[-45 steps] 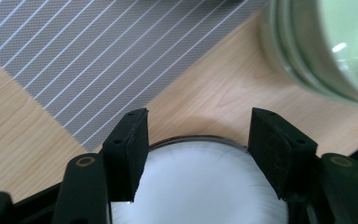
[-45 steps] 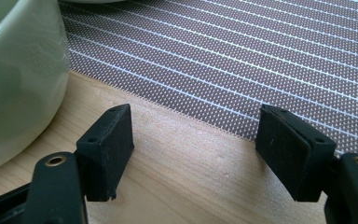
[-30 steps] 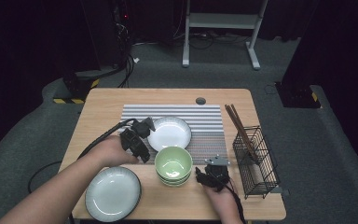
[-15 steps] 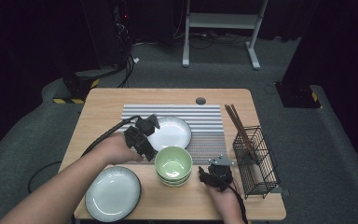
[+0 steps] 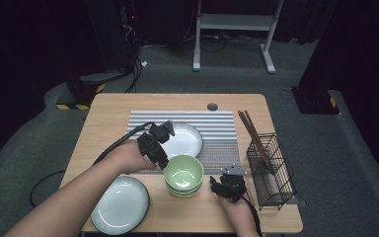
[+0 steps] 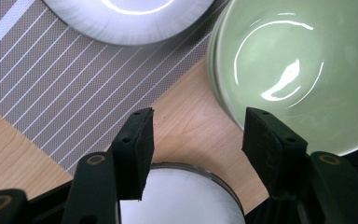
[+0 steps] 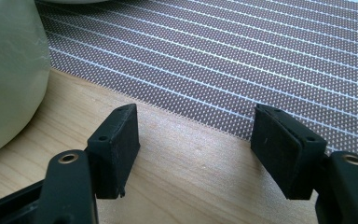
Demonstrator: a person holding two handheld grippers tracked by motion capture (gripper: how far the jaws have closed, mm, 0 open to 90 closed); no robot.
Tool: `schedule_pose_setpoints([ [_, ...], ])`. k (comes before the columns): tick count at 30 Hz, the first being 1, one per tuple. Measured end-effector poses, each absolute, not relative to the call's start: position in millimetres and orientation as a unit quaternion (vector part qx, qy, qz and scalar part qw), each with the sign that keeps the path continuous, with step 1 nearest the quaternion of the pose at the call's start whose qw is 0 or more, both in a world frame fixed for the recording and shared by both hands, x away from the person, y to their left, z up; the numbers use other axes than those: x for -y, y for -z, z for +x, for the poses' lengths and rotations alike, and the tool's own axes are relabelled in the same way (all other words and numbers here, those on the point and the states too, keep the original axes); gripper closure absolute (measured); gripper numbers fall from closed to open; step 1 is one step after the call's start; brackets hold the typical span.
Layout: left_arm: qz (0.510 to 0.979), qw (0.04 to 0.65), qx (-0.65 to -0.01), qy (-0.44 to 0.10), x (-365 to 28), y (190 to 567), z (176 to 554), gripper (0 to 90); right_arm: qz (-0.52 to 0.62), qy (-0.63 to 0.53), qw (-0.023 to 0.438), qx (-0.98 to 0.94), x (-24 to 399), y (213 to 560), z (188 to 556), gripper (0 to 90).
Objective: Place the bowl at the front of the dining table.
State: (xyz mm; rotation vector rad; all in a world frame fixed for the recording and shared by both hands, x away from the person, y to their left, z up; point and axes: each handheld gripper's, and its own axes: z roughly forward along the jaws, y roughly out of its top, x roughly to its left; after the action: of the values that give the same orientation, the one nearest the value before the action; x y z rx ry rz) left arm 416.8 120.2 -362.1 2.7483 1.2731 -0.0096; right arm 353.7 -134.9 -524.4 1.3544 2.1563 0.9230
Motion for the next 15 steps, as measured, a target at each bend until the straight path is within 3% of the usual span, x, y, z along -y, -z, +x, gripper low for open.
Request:
schedule_pose_setpoints([
  [10, 0.910, 0.062, -0.409, 0.005, -109.7, 368.2, 416.5, 44.2, 0.488, -0.333, 0.215, -0.778, 134.9, 524.4, 353.8, 32.0],
  [15, 0.911, 0.055, -0.409, 0.016, -106.2, 380.0, 416.3, 51.3, 0.488, -0.333, 0.215, -0.778, 135.0, 524.4, 354.0, 32.0],
])
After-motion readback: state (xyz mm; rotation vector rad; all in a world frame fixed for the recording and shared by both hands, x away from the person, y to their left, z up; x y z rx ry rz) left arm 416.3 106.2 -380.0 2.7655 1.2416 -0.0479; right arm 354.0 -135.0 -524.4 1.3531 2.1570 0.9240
